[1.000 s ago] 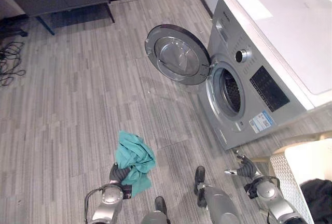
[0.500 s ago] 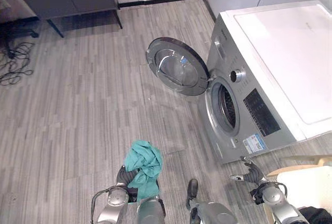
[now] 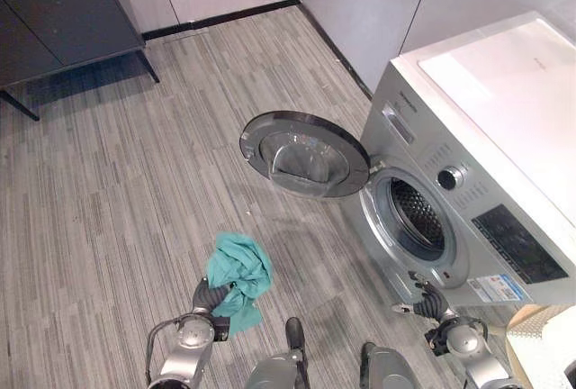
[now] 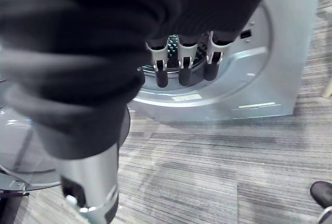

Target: Grab the laundry basket,head to the washer,open it,put in the laundry and shut it.

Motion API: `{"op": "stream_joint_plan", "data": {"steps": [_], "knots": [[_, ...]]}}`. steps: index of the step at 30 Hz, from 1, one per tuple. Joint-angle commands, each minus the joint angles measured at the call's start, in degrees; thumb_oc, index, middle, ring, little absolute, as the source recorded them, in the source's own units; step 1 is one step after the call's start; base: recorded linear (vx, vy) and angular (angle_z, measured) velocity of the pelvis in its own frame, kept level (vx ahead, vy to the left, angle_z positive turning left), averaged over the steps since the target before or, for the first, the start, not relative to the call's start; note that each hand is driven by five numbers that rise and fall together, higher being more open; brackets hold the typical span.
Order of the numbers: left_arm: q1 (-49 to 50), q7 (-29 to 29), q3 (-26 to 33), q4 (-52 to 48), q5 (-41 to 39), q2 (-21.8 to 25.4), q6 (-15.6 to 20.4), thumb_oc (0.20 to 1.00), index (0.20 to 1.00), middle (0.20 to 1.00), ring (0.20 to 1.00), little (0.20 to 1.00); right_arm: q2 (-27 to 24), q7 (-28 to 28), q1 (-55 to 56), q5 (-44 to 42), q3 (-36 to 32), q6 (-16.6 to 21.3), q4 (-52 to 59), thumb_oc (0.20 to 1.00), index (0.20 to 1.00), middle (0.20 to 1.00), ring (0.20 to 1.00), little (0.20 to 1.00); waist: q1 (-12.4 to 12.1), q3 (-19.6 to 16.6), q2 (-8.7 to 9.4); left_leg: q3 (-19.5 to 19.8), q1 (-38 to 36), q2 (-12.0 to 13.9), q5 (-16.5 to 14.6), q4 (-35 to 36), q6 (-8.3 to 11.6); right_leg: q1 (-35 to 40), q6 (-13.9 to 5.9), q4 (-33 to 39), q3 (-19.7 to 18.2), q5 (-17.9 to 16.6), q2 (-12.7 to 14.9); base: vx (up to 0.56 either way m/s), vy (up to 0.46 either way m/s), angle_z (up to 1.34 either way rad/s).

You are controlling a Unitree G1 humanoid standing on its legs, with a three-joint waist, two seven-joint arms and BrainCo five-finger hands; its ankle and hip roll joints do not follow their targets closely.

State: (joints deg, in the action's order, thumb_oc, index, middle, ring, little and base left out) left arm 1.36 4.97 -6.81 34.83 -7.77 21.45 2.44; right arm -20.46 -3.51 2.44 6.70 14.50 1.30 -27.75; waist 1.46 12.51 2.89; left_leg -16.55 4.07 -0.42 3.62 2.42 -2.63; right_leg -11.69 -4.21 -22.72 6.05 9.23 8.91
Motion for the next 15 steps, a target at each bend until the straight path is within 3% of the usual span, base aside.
{"op": "stream_joint_plan", "data": {"steps": [1,2,3,4,6,8,9,11,14,15], "knots": [[1.0,-0.2,0.1,-4.3,1.3,0.6,2.2,0.2,0.2,0.2,0.2,0.2,-0.8,-0.7,-2.1,-0.2,0.5,1.2,1.1,1.0,1.0,1.0,1.0,1.0,-0.3,0.5,2.59,-1.4,0.0,3.6,-8.5,-7.4,2.19,2.4,-2.92,9.9,6.3,-6.0,-2.8,0.3,0.03,-0.9],[0.9,-0.6,-0.4,-5.2,1.4,0.8,2.2,0.2,0.2,0.2,0.2,0.2,-1.0,-0.9,-1.9,-0.1,0.7,1.2,1.1,1.0,1.0,1.0,1.0,1.0,0.1,0.7,2.48,-2.1,-3.3,3.6,-11.0,-7.1,2.64,2.1,-3.09,10.1,11.4,-5.2,-2.7,0.25,0.016,-0.97],[0.9,-0.6,-0.4,-5.3,1.4,0.8,2.2,0.2,0.2,0.2,0.2,0.2,-1.0,-0.9,-1.9,-0.1,0.7,1.2,1.1,1.0,1.0,1.0,1.0,1.0,0.1,0.8,2.45,-2.0,-3.4,3.6,-11.0,-7.0,2.65,2.2,-3.09,10.2,11.5,-5.2,-2.7,0.24,0.003,-0.84],[0.8,-0.8,-0.6,-5.7,1.7,1.0,2.1,0.2,0.2,0.2,0.2,0.2,-1.1,-0.8,-1.7,0.2,0.7,1.2,1.3,1.0,1.0,1.0,1.0,1.0,0.1,0.8,2.52,-3.1,-4.4,3.6,-11.4,-7.0,2.89,2.1,-2.71,10.1,14.7,-5.1,-2.4,0.05,-0.011,-0.4],[0.6,-1.8,-2.0,-6.0,3.2,1.1,2.0,0.2,0.2,0.2,0.2,0.2,-1.2,-0.8,-0.7,0.2,0.4,1.2,1.0,1.0,1.0,1.0,1.0,1.0,1.0,0.7,2.63,-3.8,-5.7,3.9,-12.1,-7.9,3.33,2.8,-2.34,10.1,17.1,-4.1,-1.9,0.16,-0.122,-0.27],[0.8,-3.1,-3.0,-6.4,4.3,0.7,2.2,0.2,0.2,0.2,0.2,0.2,-1.5,-0.5,0.5,-0.1,-0.1,1.5,0.6,1.0,1.0,1.0,1.0,1.0,2.0,-0.2,2.97,-4.8,-6.2,4.3,-13.1,-10.5,4.01,5.1,-1.49,13.9,14.1,-4.0,-3.4,0.22,-0.218,-0.11],[1.1,-4.0,-3.8,-6.5,4.8,0.3,2.3,0.2,0.2,0.2,0.2,0.2,-2.0,-0.8,1.2,0.0,-0.6,1.7,0.4,1.0,1.0,1.0,1.0,1.0,2.6,-0.6,2.97,-6.0,-5.3,6.1,-12.7,-16.4,5.3,7.3,-0.51,16.4,13.2,-4.4,-4.3,0.15,-0.173,0.02],[1.2,-4.2,-4.1,-6.4,4.7,0.0,2.4,0.2,0.2,0.2,0.2,0.2,-2.5,-0.8,1.4,-0.1,-0.7,1.7,0.9,1.0,1.0,1.0,1.0,1.0,2.8,-0.6,2.9,-5.9,-4.7,7.3,-11.9,-19.6,5.56,8.1,0.12,17.1,12.3,-4.2,-5.0,0.13,-0.112,-0.14],[0.8,-3.7,-5.2,-5.8,4.7,-1.1,2.5,0.2,0.2,0.2,0.2,0.2,-3.2,-0.8,1.5,-0.7,-1.1,1.6,0.5,1.0,1.0,1.0,1.0,1.0,2.4,-0.4,2.44,-1.7,-1.8,7.7,-10.3,-24.0,5.45,10.2,1.56,18.2,8.8,-3.1,-6.8,0.14,-0.015,-0.45],[0.7,-3.5,-5.8,-5.5,4.9,-1.4,2.4,0.2,0.2,0.2,0.2,0.2,-3.1,-0.9,1.4,-0.7,-1.2,1.5,0.1,1.0,1.0,1.0,1.0,1.0,2.3,-0.4,3.15,0.4,1.3,6.6,-10.1,-21.8,4.18,10.4,1.64,18.5,6.8,-3.9,-6.3,0.07,0.047,-0.75]]}}
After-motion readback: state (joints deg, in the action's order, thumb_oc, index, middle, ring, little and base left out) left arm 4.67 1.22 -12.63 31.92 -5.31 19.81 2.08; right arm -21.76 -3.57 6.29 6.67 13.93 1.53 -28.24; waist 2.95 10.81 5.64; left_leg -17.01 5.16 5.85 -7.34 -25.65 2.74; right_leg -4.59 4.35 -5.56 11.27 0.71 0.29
